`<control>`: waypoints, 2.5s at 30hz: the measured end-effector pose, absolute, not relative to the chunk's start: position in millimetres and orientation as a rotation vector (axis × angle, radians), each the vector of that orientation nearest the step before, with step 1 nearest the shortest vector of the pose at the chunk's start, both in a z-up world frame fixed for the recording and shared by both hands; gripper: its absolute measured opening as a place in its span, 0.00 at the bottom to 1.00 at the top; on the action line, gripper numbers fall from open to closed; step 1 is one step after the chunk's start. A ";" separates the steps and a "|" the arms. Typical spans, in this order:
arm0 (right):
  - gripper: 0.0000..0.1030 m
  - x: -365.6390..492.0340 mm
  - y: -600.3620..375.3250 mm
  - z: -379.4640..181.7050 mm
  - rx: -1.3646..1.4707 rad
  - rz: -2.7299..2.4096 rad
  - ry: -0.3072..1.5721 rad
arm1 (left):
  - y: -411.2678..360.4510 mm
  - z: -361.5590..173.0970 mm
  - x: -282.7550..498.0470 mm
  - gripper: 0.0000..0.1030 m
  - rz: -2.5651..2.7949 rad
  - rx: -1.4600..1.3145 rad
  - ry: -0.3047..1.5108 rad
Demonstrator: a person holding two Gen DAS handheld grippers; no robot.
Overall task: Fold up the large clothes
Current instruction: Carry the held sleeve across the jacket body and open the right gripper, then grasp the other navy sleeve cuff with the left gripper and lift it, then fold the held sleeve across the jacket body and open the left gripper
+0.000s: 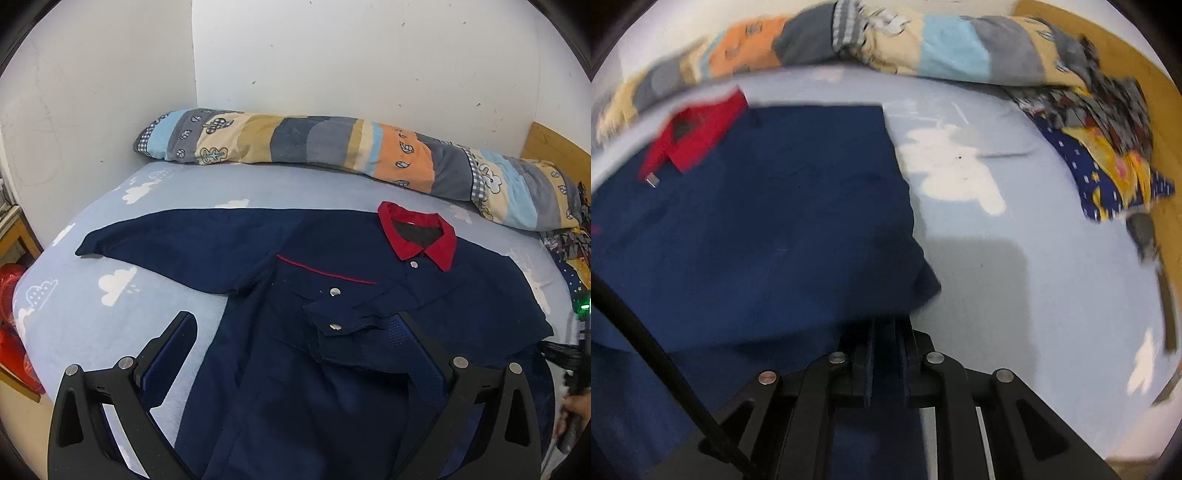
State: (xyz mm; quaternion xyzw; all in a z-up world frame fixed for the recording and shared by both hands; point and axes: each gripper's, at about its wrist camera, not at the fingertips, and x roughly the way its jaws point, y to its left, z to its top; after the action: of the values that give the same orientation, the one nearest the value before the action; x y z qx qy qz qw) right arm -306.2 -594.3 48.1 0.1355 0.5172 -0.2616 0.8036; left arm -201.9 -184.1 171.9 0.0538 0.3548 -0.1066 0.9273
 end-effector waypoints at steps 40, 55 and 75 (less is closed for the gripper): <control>0.66 -303.0 -393.5 148.8 0.420 0.008 0.713 | 225.0 97.7 37.1 0.87 0.101 -0.767 0.873; 0.67 -289.0 -373.0 128.2 0.303 -0.033 0.744 | 260.0 18.7 116.3 0.74 0.077 -1.071 0.729; 0.67 -294.1 -426.9 134.9 0.403 -0.237 0.715 | 154.2 212.0 87.8 0.05 -0.327 -0.749 0.527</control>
State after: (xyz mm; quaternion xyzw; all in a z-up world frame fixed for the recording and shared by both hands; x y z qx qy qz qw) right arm -294.1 -426.9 134.9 0.1953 0.3466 -0.1148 0.9102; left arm 87.8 154.2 212.0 -0.3600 0.2533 -0.1574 0.8840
